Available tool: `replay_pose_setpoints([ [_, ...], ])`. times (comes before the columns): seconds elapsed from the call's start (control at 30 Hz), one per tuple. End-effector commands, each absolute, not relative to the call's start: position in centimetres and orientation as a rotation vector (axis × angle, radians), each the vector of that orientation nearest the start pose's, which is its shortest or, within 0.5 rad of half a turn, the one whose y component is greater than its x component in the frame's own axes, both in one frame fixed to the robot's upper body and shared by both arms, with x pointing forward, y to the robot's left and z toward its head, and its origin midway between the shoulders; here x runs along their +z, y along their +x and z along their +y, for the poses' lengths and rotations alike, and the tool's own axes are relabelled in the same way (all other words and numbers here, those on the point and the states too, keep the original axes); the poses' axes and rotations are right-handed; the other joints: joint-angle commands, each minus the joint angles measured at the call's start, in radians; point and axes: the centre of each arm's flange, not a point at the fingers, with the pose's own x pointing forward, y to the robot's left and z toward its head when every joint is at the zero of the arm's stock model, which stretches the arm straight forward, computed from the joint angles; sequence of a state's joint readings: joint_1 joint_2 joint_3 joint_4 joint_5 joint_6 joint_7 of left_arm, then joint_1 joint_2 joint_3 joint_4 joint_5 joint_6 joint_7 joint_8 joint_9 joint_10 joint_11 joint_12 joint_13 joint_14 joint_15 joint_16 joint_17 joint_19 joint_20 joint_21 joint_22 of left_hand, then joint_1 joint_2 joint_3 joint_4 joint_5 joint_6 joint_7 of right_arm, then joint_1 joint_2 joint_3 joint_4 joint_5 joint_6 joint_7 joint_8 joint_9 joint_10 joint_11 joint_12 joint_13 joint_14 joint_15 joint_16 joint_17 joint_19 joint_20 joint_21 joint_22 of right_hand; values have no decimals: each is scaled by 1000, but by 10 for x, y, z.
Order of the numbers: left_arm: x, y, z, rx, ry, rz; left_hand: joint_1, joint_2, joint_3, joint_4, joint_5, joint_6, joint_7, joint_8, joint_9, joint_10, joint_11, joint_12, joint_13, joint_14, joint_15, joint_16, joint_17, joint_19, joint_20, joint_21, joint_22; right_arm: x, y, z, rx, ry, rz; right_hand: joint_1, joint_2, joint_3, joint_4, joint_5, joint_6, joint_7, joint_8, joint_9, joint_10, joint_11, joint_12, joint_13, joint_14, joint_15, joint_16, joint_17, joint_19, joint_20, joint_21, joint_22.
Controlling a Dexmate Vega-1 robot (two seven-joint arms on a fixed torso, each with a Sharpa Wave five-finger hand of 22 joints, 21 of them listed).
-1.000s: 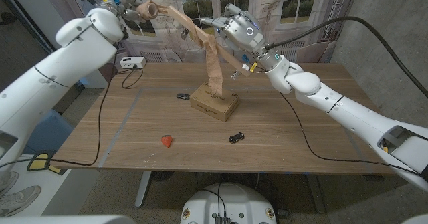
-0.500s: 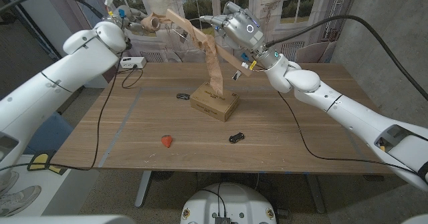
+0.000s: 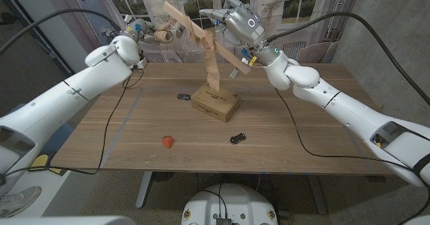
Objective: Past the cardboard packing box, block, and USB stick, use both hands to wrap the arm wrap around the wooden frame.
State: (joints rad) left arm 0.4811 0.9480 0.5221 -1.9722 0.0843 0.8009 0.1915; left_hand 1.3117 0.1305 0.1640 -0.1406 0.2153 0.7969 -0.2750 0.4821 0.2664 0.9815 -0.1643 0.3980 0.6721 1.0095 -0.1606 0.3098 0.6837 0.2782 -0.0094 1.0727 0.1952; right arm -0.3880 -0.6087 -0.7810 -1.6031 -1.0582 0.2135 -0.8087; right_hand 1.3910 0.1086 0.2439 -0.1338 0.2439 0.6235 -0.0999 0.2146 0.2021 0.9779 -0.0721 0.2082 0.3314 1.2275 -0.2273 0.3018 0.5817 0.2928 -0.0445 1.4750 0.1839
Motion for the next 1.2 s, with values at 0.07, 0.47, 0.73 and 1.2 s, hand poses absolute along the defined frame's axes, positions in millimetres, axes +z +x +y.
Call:
replay_pose_setpoints([
  [0.07, 185, 584, 288, 375, 1118, -485, -12, 7, 23, 15, 5, 200, 191, -4, 2, 35, -30, -4, 1, 9, -78, -6, 5, 7, -5, 7, 0, 178, 505, -89, -338, -1245, -1882, 8, 7, -4, 0, 5, 10, 0, 0, 3, 106, -112, 9, 6, 15, -9, 1, 4, 1, -155, 3, 1],
  [0.47, 173, 587, 244, 218, 1281, -467, -13, 6, 23, 16, 5, 206, 189, -8, -5, 38, -31, -6, 4, 13, -78, -8, 7, 6, -9, 12, 0, 194, 516, -94, -392, -1228, -1808, 10, 8, -5, 0, 5, 7, 5, -2, 3, 107, -111, 10, 8, 16, -10, 1, 5, 1, -155, 3, 1],
  [0.73, 159, 584, 221, 135, 1349, -476, -12, 4, 23, 14, 5, 213, 188, -11, -11, 43, -30, -12, -2, 17, -78, -10, 9, 10, -14, 16, -1, 206, 528, -103, -425, -1189, -1726, 10, 8, -6, -1, 5, 6, 7, -2, 3, 108, -111, 11, 9, 16, -9, 0, 5, 2, -155, 4, 1],
  [1.2, 134, 579, 201, 37, 1387, -487, -11, 1, 24, 12, 0, 222, 193, -19, -22, 54, -31, -19, -3, 27, -78, -15, 12, 14, -20, 27, -2, 220, 542, -115, -468, -1144, -1631, 12, 9, -8, -1, 4, 8, 7, -2, 3, 108, -109, 11, 10, 17, -9, 0, 6, 2, -155, 4, 1],
])
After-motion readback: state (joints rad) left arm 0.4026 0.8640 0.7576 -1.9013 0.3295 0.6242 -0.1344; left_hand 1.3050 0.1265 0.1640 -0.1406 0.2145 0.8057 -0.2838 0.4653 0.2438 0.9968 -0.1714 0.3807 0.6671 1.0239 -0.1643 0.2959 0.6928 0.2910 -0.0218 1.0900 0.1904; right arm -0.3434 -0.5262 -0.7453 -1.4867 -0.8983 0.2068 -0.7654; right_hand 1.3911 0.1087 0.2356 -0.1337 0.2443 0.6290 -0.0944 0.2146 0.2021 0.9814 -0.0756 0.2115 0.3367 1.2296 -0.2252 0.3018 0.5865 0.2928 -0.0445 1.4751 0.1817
